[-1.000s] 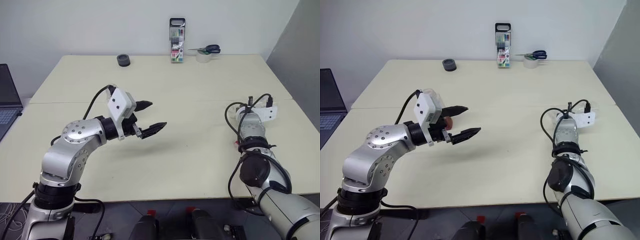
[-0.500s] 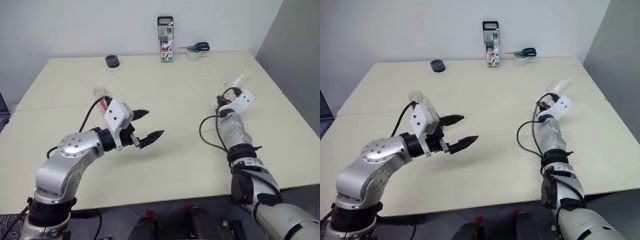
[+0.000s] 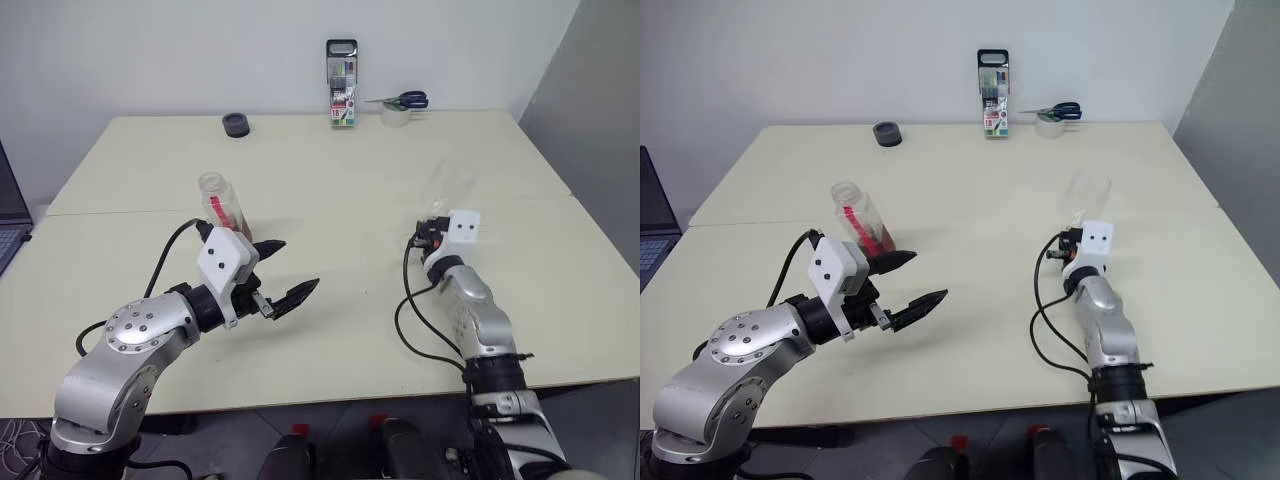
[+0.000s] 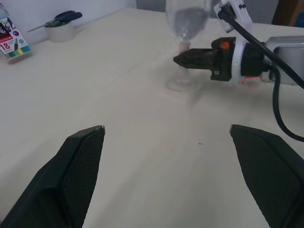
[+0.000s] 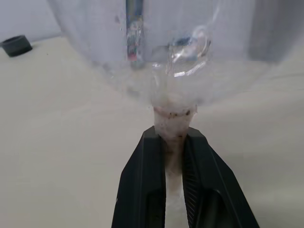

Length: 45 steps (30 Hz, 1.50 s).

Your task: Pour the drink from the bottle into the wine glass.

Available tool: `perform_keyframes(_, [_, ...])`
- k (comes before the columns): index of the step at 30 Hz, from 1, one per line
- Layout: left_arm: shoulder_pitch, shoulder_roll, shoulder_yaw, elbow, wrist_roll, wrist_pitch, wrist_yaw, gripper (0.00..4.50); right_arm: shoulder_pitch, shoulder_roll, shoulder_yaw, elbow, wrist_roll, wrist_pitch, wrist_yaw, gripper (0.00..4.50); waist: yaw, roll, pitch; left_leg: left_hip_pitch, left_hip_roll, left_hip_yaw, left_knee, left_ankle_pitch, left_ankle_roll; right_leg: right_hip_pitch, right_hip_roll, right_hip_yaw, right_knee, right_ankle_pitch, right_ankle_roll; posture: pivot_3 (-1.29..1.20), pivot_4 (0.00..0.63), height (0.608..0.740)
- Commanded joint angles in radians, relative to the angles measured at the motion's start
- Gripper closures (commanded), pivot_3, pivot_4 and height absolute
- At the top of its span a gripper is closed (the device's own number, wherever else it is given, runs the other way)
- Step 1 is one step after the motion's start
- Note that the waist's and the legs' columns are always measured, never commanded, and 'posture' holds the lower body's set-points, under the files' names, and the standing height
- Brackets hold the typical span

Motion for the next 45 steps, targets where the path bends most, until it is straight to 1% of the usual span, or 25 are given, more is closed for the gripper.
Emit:
perform_keyframes(1, [-0.007, 0.006, 0.015, -0.017, -0.017, -0.012, -0.003, 0.0, 0.091, -0.006, 0.03, -0.05, -0.008, 0.137, 0.011, 4.32, 0.004, 0.0, 0.0, 0.0, 0.0, 0.0, 0.0, 0.0, 0.0, 0.0, 0.001, 0.0, 0.0, 0.0, 0.0, 0.0, 0.15, 0.74])
perform_keyframes(4, [-0.014, 0.005, 0.005, -0.004, -0.016, -0.018, -0.01, 0.0, 0.111, -0.019, 0.056, -0.087, -0.032, 0.145, 0.028, 4.32, 0.007, -0.001, -0.001, 0.0, 0.0, 0.0, -0.001, 0.0, -0.001, 0.0, 0.001, 0.0, 0.0, 0.0, 0.0, 0.0, 0.15, 0.74])
perform_keyframes(8, [-0.021, 0.001, -0.001, 0.011, -0.012, -0.024, -0.017, 0.0, 0.09, -0.01, 0.071, -0.079, -0.049, 0.1, 0.057, 4.32, 0.007, -0.001, -0.001, 0.001, 0.0, 0.0, -0.001, 0.001, -0.001, 0.0, 0.001, -0.001, -0.001, 0.0, 0.0, 0.0, 0.15, 0.74])
perform_keyframes(11, [-0.008, -0.011, 0.007, 0.024, -0.003, -0.04, -0.006, 0.0, 0.051, 0.01, 0.091, -0.026, -0.064, 0.019, 0.094, 4.32, 0.005, -0.002, -0.001, 0.003, 0.0, 0.003, -0.004, 0.001, -0.001, 0.0, 0.001, 0.0, -0.001, 0.0, 0.0, 0.0, 0.15, 0.74])
perform_keyframes(14, [0.013, -0.022, 0.03, 0.022, -0.002, -0.044, 0.014, 0.0, -0.02, 0.039, 0.113, 0.052, -0.071, -0.087, 0.151, 4.32, -0.011, -0.002, -0.001, 0.008, 0.001, 0.005, -0.007, 0.0, -0.001, 0.002, 0.001, 0.001, -0.001, 0.0, 0.0, 0.0, 0.15, 0.74])
perform_keyframes(16, [0.044, -0.026, 0.057, 0.009, 0.002, -0.049, 0.035, 0.0, -0.095, 0.07, 0.117, 0.144, -0.072, -0.167, 0.195, 4.32, -0.03, -0.002, 0.0, 0.009, 0.003, 0.008, -0.008, 0.001, -0.001, 0.001, 0.002, 0.003, 0.0, 0.0, -0.001, 0.0, 0.15, 0.74])
perform_keyframes(19, [0.104, -0.038, 0.116, -0.031, 0.0, -0.045, 0.083, 0.0, -0.255, 0.118, 0.117, 0.362, -0.086, -0.287, 0.262, 4.32, -0.049, -0.001, 0.002, 0.009, 0.009, 0.012, -0.009, 0.0, -0.001, -0.002, 0.006, 0.003, 0.0, 0.002, -0.005, 0.0, 0.15, 0.74])
perform_keyframes(21, [0.15, -0.044, 0.147, -0.053, 0.006, -0.053, 0.103, 0.0, -0.344, 0.144, 0.101, 0.501, -0.085, -0.333, 0.286, 4.32, -0.049, 0.0, 0.003, 0.008, 0.011, 0.011, -0.009, 0.0, -0.001, -0.003, 0.008, 0.002, 0.0, 0.002, -0.007, 0.0, 0.15, 0.74])
perform_keyframes(24, [0.281, -0.054, 0.22, -0.108, 0.013, -0.08, 0.109, 0.0, -0.481, 0.179, 0.101, 0.719, -0.103, -0.411, 0.335, 4.32, -0.048, 0.001, 0.003, 0.008, 0.012, 0.011, -0.01, 0.0, -0.001, -0.003, 0.008, 0.002, 0.001, 0.001, -0.009, 0.0, 0.15, 0.74])
perform_keyframes(29, [0.441, -0.104, 0.326, -0.202, -0.009, -0.11, 0.143, 0.0, -0.616, 0.221, 0.097, 0.942, -0.133, -0.52, 0.378, 4.32, -0.033, 0.001, 0.004, 0.004, 0.01, 0.009, -0.009, -0.001, -0.003, -0.003, 0.005, 0.001, -0.004, 0.001, -0.009, 0.0, 0.15, 0.74])
perform_keyframes(32, [0.502, -0.13, 0.35, -0.236, -0.004, -0.127, 0.157, 0.0, -0.656, 0.239, 0.098, 1.019, -0.157, -0.56, 0.383, 4.32, -0.024, 0.001, 0.004, 0.004, 0.009, 0.009, -0.009, -0.001, -0.003, -0.003, 0.004, 0.001, -0.004, 0.001, -0.009, 0.0, 0.15, 0.74])
perform_keyframes(35, [0.51, -0.146, 0.34, -0.245, 0.002, -0.132, 0.18, 0.0, -0.671, 0.246, 0.108, 1.065, -0.187, -0.587, 0.366, 4.32, -0.018, 0.002, 0.004, 0.004, 0.009, 0.007, -0.009, -0.001, -0.003, -0.003, 0.004, 0.001, -0.004, 0.001, -0.009, 0.0, 0.15, 0.74])
perform_keyframes(39, [0.478, -0.137, 0.307, -0.238, 0.024, -0.136, 0.204, 0.0, -0.671, 0.251, 0.13, 1.097, -0.235, -0.618, 0.356, 4.32, -0.02, 0.002, 0.004, 0.005, 0.009, 0.007, -0.009, -0.001, -0.003, -0.003, 0.005, 0.0, -0.002, 0.001, -0.009, 0.0, 0.15, 0.74])
perform_keyframes(45, [0.391, -0.116, 0.309, -0.2, 0.016, -0.113, 0.226, 0.0, -0.664, 0.259, 0.128, 1.106, -0.258, -0.631, 0.366, 4.32, -0.021, 0.002, 0.004, 0.005, 0.009, 0.007, -0.009, 0.0, -0.004, -0.003, 0.006, -0.001, -0.002, 0.001, -0.009, 0.0, 0.15, 0.74])
